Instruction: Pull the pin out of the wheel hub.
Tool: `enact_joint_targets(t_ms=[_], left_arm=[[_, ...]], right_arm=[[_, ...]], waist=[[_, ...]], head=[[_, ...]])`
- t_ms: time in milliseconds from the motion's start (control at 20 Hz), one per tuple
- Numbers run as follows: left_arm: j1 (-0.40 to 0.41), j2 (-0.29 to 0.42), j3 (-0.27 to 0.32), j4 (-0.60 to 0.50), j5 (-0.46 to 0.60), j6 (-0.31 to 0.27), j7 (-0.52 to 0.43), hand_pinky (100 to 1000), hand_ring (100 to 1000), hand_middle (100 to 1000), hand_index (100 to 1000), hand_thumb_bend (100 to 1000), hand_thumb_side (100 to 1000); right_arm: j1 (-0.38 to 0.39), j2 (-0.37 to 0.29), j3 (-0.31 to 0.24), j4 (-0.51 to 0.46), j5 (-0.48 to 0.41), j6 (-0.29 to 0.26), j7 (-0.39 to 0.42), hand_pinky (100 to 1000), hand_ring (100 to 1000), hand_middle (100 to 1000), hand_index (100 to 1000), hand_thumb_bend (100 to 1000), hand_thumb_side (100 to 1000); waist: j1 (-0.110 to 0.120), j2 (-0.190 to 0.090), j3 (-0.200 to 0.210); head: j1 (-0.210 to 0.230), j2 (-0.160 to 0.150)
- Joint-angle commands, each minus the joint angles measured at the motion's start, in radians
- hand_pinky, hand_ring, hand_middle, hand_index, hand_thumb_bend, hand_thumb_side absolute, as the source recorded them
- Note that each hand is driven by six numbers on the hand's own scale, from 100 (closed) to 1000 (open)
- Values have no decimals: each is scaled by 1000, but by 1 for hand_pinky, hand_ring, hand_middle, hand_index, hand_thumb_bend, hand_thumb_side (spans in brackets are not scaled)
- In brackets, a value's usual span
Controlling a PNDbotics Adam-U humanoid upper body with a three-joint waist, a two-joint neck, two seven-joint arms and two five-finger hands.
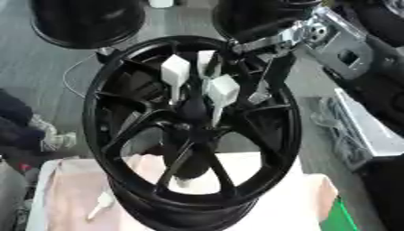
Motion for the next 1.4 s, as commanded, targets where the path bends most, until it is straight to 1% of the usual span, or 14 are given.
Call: enact_joint_targets(t_ms=[50,350,450,700,750,1050,1400], left_arm=[[-10,14,-1,-14,1,-4,-2,700,478,598,714,155,1000],[-10,13,-1,-15,2,-5,-3,699,478,598,714,155,1000],[-10,13,-1,-14,2,-5,-3,699,478,598,714,155,1000],[-11,14,-1,-14,3,-5,-2,700,478,598,714,155,1000],[-11,14,-1,-14,3,-5,-2,700,479,598,714,155,1000],[-12,14,-1,-14,3,-5,-2,700,479,598,714,156,1000],[-12,14,-1,-14,3,-4,-4,700,479,598,714,156,1000]], right_arm=[[-23,-10,-8,15,16,-31,22,446,385,824,896,409,321],[-23,3,-10,42,33,-42,22,436,371,798,872,392,308],[-24,6,-13,47,38,-45,22,426,359,767,845,378,298],[-28,7,-29,47,32,-47,22,401,339,662,754,342,292],[-29,7,-34,47,29,-45,22,398,337,652,746,337,293],[-32,5,-50,37,8,-31,22,371,317,505,612,281,294],[-33,5,-53,33,1,-23,22,371,317,505,612,281,294]], waist=[[8,-11,0],[9,-10,1],[10,-10,1],[10,-10,1],[10,-11,1],[8,-11,0],[8,-11,0]], head=[[-2,6],[-3,6],[-3,6],[-3,6],[-3,6],[-2,6],[-2,6]])
